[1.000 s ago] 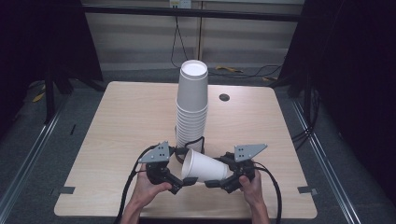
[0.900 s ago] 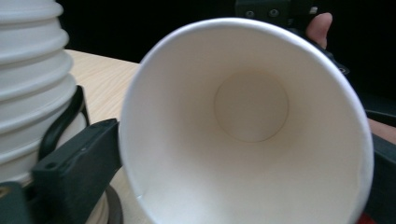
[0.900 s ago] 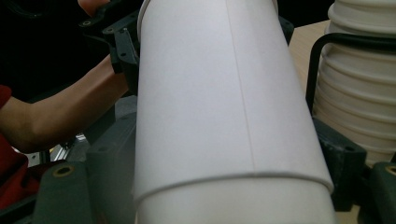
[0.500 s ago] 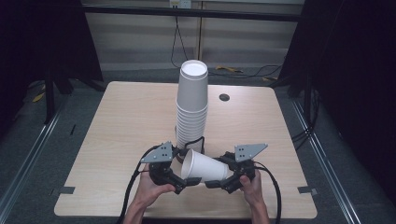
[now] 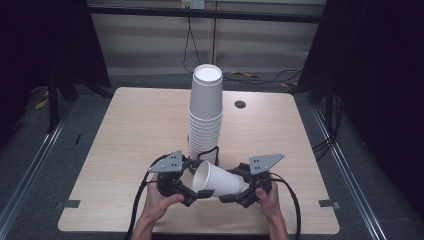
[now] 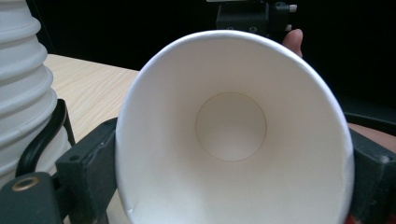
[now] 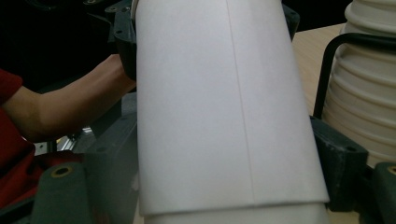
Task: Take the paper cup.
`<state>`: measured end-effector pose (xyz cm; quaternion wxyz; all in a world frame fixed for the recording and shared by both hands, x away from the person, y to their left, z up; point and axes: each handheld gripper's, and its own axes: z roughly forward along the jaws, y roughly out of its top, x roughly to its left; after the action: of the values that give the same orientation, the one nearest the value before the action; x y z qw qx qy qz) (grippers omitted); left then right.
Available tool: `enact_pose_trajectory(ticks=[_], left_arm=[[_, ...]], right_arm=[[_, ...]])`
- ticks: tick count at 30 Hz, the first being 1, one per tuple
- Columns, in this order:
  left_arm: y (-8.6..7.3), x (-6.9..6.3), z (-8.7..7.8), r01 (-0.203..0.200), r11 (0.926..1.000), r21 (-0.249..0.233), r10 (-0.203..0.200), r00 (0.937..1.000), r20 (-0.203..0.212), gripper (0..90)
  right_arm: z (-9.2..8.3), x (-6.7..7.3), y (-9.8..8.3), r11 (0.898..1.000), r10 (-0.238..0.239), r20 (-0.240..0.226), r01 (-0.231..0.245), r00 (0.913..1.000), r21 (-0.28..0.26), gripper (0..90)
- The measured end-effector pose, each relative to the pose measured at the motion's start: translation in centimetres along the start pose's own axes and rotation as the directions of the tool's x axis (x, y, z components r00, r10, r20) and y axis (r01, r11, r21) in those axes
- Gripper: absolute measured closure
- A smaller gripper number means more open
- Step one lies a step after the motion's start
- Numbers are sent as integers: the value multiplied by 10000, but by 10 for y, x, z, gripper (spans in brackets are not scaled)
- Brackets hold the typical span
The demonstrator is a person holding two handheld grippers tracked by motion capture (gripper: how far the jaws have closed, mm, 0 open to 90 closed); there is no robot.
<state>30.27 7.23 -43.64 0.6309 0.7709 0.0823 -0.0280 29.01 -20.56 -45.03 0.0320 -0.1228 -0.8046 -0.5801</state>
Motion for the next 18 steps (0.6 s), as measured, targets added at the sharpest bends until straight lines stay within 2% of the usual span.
enact_pose_trajectory(ticks=[2,10,18], left_arm=[[0,-1,0,-13,10000,15,13,10000,-20,92],[3,0,-5,-81,9995,293,92,9993,-376,93],[3,1,-14,71,9992,398,-37,9962,-867,92]], right_arm=[[0,0,0,10000,-16,-37,15,10000,-47,210],[-1,0,0,9997,-27,398,37,9992,-248,153],[-6,1,-4,9983,133,847,-84,9963,-580,133]])
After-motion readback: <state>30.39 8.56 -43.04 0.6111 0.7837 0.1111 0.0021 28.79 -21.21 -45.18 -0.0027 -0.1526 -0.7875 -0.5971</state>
